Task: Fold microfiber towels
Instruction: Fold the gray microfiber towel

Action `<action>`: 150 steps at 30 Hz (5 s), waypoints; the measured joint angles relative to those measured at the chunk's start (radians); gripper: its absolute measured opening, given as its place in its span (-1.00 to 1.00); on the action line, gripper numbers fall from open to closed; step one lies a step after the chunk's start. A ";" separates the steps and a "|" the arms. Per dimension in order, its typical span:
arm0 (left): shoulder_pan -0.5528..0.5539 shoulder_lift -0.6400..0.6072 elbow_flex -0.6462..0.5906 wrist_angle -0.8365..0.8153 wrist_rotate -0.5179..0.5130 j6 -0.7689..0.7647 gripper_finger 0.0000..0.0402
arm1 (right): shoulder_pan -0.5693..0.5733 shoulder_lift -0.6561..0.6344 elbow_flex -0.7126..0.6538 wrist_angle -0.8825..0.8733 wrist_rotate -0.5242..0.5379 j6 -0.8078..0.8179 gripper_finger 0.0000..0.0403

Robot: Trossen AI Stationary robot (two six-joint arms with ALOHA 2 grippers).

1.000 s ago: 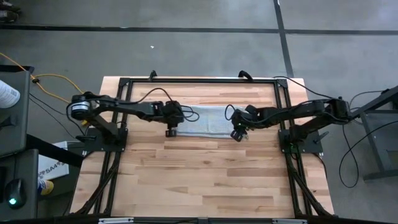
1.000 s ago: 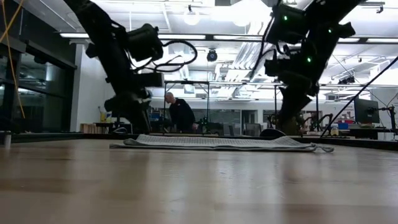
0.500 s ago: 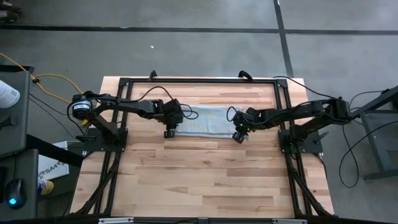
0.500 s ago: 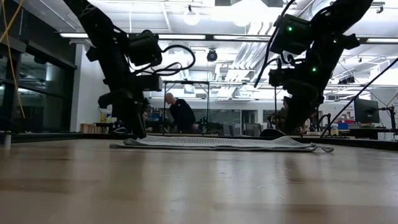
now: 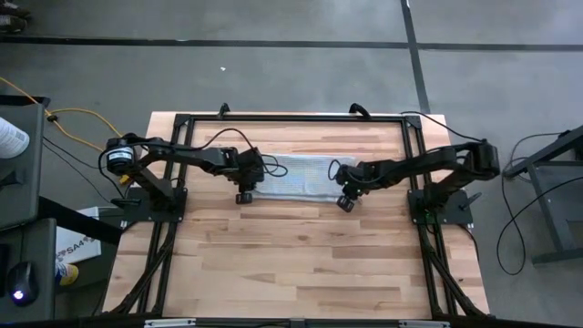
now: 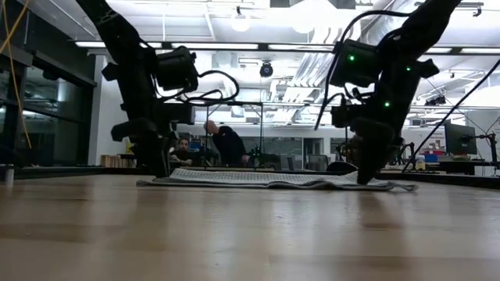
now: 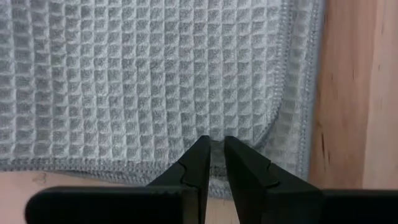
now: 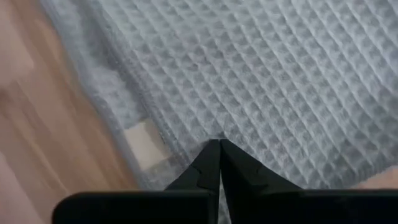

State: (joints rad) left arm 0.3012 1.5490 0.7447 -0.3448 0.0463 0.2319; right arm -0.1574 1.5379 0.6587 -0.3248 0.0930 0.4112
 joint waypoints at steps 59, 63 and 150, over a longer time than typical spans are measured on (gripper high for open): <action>-0.576 0.000 0.072 -0.066 -0.098 -0.446 -0.96 | 0.170 -0.022 -0.007 0.018 0.003 0.090 -0.99; -0.576 0.021 0.074 -0.092 -0.102 -0.436 -0.97 | 0.170 -0.022 -0.007 0.030 -0.007 0.088 -0.99; -0.284 0.205 0.471 -0.340 0.104 0.243 -0.93 | 0.099 -0.239 -0.003 0.033 -0.040 0.253 -0.99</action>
State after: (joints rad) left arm 0.0175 1.7538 1.2160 -0.6845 0.1508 0.4748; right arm -0.0579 1.2987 0.6556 -0.2920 0.0527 0.6639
